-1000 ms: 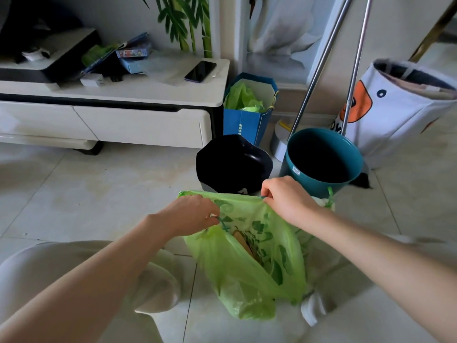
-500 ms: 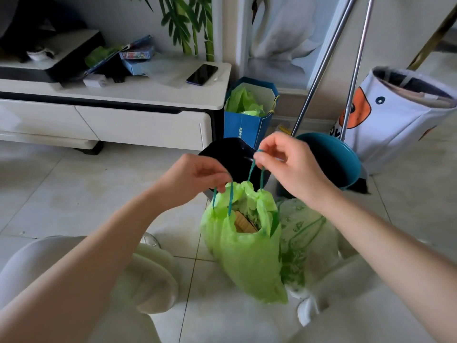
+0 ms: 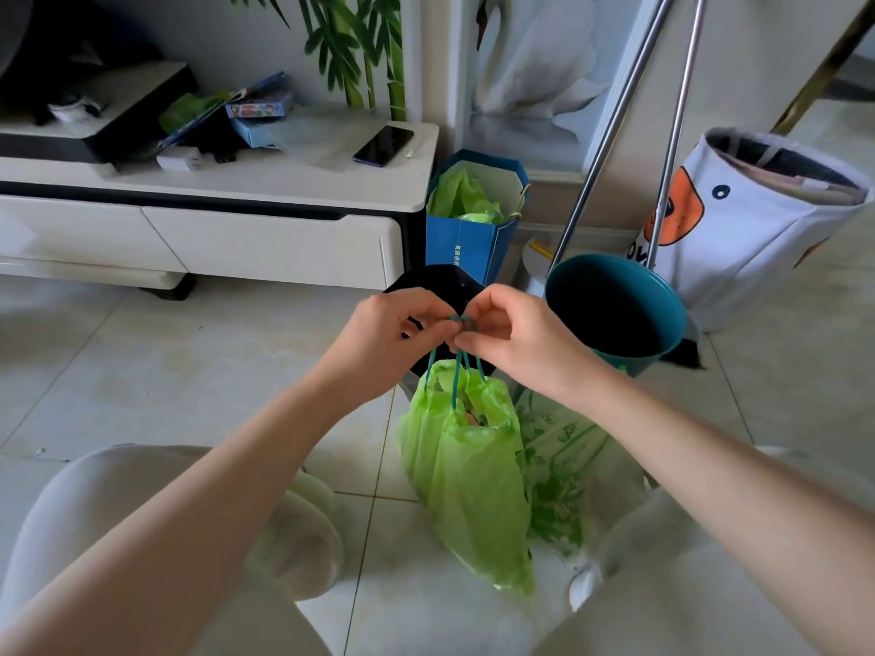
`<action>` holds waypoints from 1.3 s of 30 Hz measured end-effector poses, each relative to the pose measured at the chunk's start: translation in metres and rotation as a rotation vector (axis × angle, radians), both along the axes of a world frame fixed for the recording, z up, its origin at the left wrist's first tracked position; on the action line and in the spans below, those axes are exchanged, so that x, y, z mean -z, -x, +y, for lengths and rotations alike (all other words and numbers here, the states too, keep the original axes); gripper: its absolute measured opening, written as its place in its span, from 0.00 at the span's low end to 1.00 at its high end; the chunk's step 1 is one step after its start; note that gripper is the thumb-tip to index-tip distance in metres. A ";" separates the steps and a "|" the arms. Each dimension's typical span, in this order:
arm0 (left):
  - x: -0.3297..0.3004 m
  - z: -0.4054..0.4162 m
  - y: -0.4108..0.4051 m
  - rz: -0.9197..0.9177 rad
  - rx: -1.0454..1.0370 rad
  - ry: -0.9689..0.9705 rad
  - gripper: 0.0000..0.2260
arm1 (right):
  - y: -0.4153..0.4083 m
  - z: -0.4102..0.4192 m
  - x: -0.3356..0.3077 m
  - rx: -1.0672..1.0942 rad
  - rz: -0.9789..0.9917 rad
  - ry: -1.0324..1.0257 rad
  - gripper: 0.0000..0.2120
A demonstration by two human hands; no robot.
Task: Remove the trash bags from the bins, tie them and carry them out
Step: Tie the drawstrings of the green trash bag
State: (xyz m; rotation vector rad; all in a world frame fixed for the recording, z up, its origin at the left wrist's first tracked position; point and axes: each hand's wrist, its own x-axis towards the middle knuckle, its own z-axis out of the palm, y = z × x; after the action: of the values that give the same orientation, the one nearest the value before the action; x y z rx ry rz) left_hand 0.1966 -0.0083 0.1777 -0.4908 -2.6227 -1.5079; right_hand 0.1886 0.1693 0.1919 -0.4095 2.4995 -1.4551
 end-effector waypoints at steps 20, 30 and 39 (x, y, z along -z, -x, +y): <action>0.091 0.062 -0.011 -0.391 0.061 -0.099 0.43 | -0.003 0.006 -0.020 0.028 -0.121 0.352 0.03; 0.109 0.093 -0.023 -0.277 -0.157 -0.106 0.14 | -0.010 0.022 -0.039 0.018 0.002 0.352 0.03; 0.132 0.084 -0.029 -0.340 -0.167 -0.041 0.25 | -0.009 0.040 -0.035 0.105 0.601 -0.059 0.01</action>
State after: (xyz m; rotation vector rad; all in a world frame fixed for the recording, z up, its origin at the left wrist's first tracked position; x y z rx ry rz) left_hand 0.2256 0.0761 0.0460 -0.0068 -2.7804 -1.7161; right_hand 0.1974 0.2097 0.2270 -0.8197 3.0531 -1.4537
